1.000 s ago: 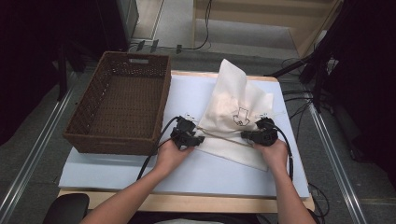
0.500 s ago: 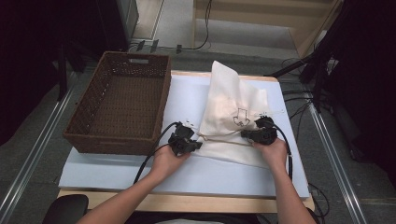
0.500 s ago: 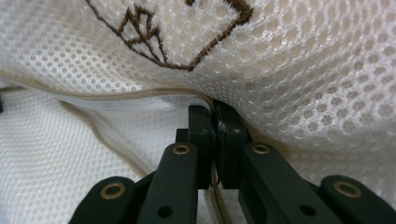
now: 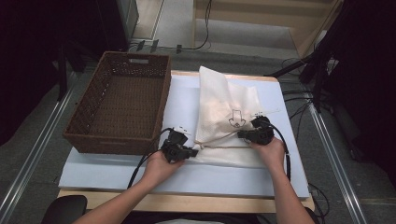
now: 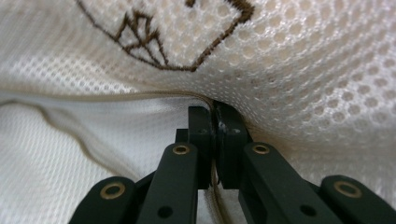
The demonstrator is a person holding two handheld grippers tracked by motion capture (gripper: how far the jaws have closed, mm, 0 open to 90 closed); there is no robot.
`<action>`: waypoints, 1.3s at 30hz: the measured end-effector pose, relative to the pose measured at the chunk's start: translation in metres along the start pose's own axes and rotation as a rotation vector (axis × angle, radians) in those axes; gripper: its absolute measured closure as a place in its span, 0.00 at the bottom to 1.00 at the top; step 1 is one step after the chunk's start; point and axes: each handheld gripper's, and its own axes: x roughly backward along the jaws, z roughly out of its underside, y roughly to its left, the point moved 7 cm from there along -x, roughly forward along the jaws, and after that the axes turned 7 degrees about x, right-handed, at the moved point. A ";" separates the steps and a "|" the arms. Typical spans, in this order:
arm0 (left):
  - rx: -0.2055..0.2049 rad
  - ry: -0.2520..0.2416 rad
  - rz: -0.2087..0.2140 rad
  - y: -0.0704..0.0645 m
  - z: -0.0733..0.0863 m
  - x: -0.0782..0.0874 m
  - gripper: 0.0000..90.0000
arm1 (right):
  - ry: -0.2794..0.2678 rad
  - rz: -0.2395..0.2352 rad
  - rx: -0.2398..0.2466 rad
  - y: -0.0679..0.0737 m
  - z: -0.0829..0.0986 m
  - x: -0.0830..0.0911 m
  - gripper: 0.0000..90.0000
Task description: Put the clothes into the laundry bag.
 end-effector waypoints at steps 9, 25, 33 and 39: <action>-0.003 -0.002 -0.017 0.004 0.000 0.002 0.88 | 0.012 -0.031 0.032 0.012 0.002 0.005 0.97; 0.042 -0.007 0.065 -0.009 -0.008 0.022 0.49 | 0.064 -0.063 0.185 0.041 0.017 0.017 0.74; 0.026 -0.005 0.074 -0.014 -0.011 0.036 0.45 | 0.060 -0.080 0.186 0.044 0.022 0.029 0.70; -0.002 -0.027 0.091 -0.021 -0.017 0.045 0.44 | 0.031 -0.090 0.177 0.043 0.020 0.040 0.69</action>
